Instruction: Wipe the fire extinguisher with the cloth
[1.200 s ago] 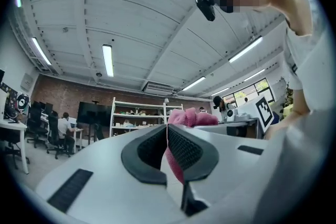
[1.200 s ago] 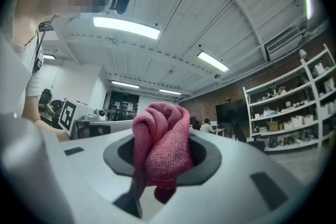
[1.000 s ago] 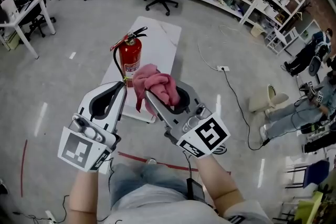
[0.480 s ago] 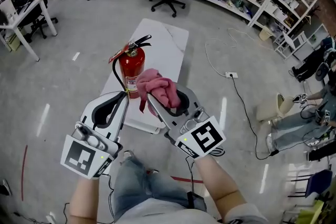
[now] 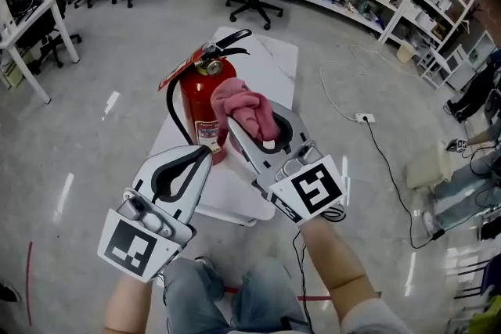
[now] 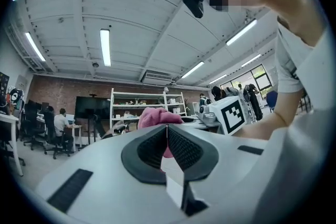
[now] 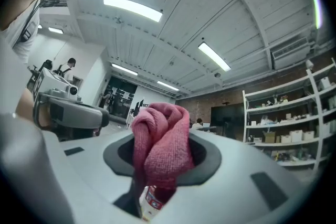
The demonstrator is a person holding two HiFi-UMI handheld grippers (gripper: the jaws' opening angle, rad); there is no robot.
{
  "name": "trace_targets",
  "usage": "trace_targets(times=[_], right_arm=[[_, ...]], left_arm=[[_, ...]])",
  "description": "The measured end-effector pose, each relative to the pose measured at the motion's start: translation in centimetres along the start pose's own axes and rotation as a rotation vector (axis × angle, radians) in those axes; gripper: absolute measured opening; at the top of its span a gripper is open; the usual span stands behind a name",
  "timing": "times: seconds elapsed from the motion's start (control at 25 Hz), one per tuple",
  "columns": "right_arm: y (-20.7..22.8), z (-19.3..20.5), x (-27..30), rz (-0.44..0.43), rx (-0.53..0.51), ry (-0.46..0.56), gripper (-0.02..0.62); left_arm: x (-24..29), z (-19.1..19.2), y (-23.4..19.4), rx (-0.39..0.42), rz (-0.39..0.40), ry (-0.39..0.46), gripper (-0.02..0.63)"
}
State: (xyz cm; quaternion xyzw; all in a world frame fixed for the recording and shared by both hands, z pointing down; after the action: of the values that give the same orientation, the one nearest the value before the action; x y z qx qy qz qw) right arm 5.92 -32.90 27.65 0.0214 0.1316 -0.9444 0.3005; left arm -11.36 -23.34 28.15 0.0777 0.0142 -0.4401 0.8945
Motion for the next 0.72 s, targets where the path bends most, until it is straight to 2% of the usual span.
trace_targets(times=[0.16,0.32,0.4,0.56,0.72], right_arm=[[-0.1,6.4,1.8,0.011,-0.107,0.02,0.149],[-1.4,12.2,3.3,0.068,-0.247,0.028,0.149],[-1.8,14.4,4.1,0.118,-0.321,0.034,0.149],[-2.6,16.9,5.2,0.173,-0.437,0.115,0.147],[-4.0,20.9,5.1,0.158,-0.443,0.113,0.147]], left_arm=[[0.7,8.7,-0.3,-0.007,0.012,0.016,0.014],[-0.2,16.5,-0.6,0.026,-0.004,0.116,0.014],[-0.5,20.2,-0.4,0.045,-0.011,0.079,0.014],[-1.0,23.9,0.6,0.081,-0.036,0.089,0.014],[-1.8,26.1,1.4,0.098,-0.049,0.06,0.014]])
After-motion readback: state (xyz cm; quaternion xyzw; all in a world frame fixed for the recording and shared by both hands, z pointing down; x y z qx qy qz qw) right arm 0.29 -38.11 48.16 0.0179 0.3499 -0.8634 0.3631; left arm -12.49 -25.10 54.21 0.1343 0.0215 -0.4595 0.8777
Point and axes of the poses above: the fingertips, and each gripper's own axes: x forward along the fingers, y to its right, z out of its underside, the point moved 10 cm from there along -x, backward along the fingers, and after that the axes turned 1 degree about -y, right-handed, at the moved point
